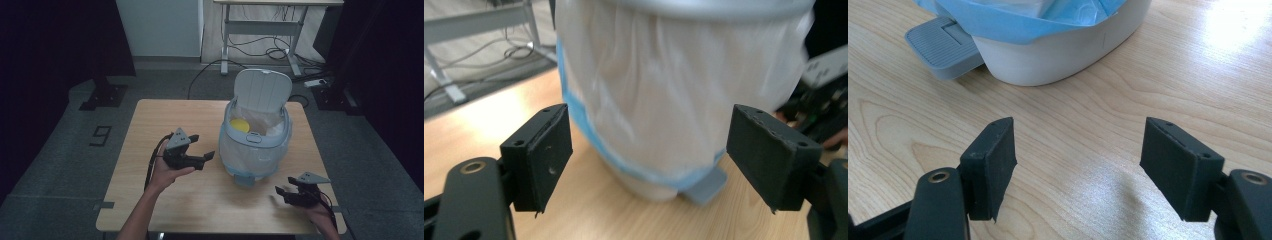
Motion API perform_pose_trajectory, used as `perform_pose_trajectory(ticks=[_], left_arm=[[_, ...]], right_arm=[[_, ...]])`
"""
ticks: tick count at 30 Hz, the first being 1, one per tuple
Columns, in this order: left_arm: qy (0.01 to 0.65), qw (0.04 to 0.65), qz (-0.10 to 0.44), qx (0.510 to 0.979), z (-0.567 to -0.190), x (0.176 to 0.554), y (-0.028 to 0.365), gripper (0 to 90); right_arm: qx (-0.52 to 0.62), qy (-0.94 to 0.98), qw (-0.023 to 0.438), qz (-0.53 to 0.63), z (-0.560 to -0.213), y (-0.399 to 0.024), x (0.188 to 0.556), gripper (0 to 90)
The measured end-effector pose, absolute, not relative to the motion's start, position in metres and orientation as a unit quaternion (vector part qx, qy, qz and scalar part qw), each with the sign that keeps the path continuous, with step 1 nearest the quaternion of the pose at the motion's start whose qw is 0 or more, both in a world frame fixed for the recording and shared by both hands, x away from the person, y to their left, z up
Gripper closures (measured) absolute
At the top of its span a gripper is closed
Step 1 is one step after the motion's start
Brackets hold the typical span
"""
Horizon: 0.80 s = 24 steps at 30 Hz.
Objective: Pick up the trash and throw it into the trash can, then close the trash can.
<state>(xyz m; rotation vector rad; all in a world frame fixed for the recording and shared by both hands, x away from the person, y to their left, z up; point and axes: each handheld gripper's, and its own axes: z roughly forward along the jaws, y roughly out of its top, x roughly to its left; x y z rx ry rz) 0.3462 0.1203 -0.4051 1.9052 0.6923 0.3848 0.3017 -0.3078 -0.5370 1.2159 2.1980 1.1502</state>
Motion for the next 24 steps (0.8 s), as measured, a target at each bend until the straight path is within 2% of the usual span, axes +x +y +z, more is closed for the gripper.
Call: perform_pose_trajectory(ticks=[9,24], left_arm=[[0.316,0.485,0.144,0.802,-0.459,0.333,0.134,18.6],[0.327,0.479,0.140,0.803,-0.476,0.332,0.140,18.8]], right_arm=[[0.432,0.782,0.189,0.408,-0.537,-0.308,0.302,29.5],[0.438,0.767,0.196,0.427,-0.527,-0.310,0.299,29.0]])
